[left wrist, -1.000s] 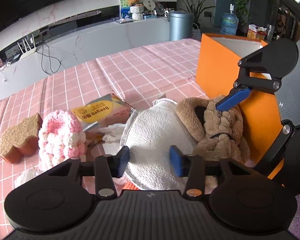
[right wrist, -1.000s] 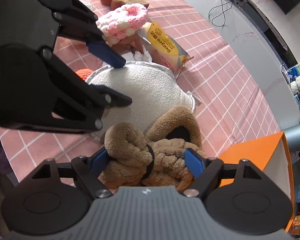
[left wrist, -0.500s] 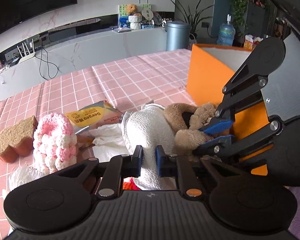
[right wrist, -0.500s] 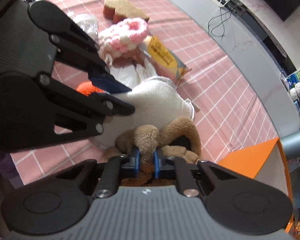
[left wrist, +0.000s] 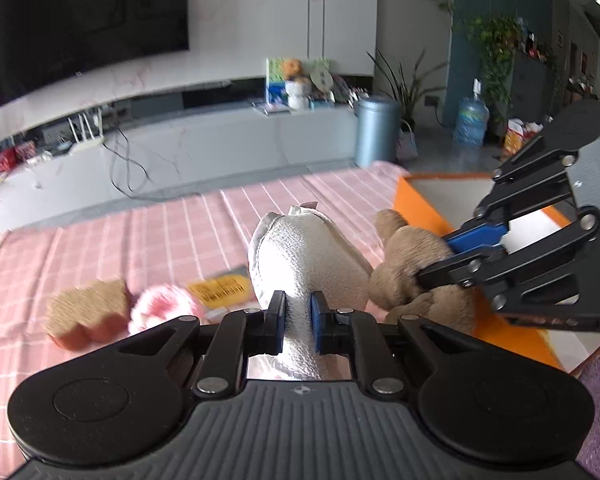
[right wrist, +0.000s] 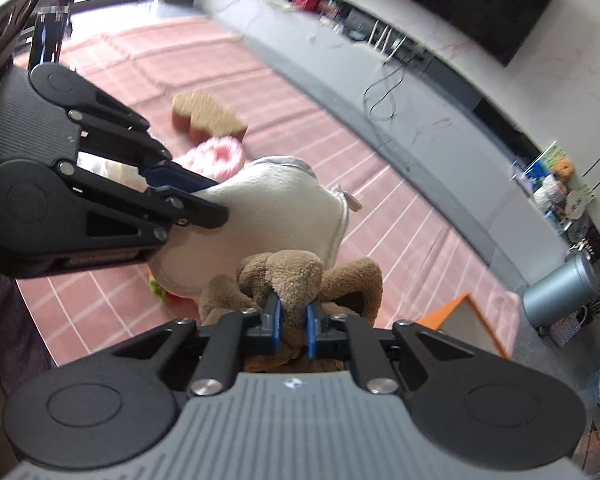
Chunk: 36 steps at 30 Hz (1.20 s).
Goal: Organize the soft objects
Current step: 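Lift the bear and slipper into the orange box and open both grippers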
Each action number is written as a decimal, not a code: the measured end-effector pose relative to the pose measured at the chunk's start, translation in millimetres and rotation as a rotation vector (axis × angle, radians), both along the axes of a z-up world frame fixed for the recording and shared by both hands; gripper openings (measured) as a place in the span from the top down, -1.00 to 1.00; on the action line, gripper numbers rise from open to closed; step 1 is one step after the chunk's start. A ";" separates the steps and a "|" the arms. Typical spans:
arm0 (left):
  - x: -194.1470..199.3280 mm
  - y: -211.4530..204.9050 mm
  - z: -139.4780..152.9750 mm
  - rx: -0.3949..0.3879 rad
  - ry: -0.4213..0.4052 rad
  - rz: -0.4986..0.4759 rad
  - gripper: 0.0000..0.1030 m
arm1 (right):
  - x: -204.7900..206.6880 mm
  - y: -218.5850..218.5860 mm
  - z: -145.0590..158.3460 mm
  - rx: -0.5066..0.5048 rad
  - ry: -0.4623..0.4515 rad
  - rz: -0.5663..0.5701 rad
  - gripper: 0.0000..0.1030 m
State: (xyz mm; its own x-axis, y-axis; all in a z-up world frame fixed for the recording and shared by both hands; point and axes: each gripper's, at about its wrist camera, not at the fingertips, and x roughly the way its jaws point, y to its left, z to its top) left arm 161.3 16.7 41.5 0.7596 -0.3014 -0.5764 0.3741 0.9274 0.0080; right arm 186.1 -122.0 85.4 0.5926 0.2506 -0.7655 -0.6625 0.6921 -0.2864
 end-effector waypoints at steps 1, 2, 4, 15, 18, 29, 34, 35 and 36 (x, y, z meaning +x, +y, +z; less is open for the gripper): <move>-2.4 1.4 5.5 0.002 -0.014 0.006 0.73 | -2.6 -1.8 6.3 0.012 -0.015 -0.004 0.81; -4.6 2.6 10.7 0.006 -0.026 0.013 0.73 | -5.3 -2.3 13.0 0.025 -0.031 -0.009 0.81; -8.7 4.5 20.4 0.009 -0.049 0.032 0.73 | -11.8 -6.2 25.8 0.047 -0.062 -0.020 0.81; -33.6 -13.0 56.1 -0.011 -0.126 0.021 0.72 | -51.2 -46.0 72.2 0.047 -0.205 -0.101 0.81; -39.8 -24.7 61.8 -0.015 -0.139 -0.033 0.72 | -58.6 -60.4 73.6 0.022 -0.209 -0.132 0.81; -44.1 -106.8 45.1 0.093 -0.111 -0.273 0.72 | -71.0 -112.3 46.3 -0.059 -0.146 -0.203 0.81; -39.6 -139.4 23.1 0.163 -0.023 -0.333 0.72 | -60.5 -127.4 22.3 -0.083 -0.094 -0.202 0.81; -37.5 -144.8 18.0 0.185 -0.010 -0.347 0.72 | -57.4 -129.2 17.5 -0.088 -0.085 -0.201 0.81; -37.0 -148.8 11.9 0.210 -0.001 -0.361 0.72 | -54.2 -130.5 12.5 -0.094 -0.079 -0.198 0.81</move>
State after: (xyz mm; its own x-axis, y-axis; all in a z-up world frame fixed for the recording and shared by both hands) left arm 124.3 -132.0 53.4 0.6270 -0.4242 -0.6534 0.6749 0.7147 0.1837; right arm 131.9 -252.5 97.9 0.6820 0.0532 -0.7294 -0.4897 0.7740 -0.4014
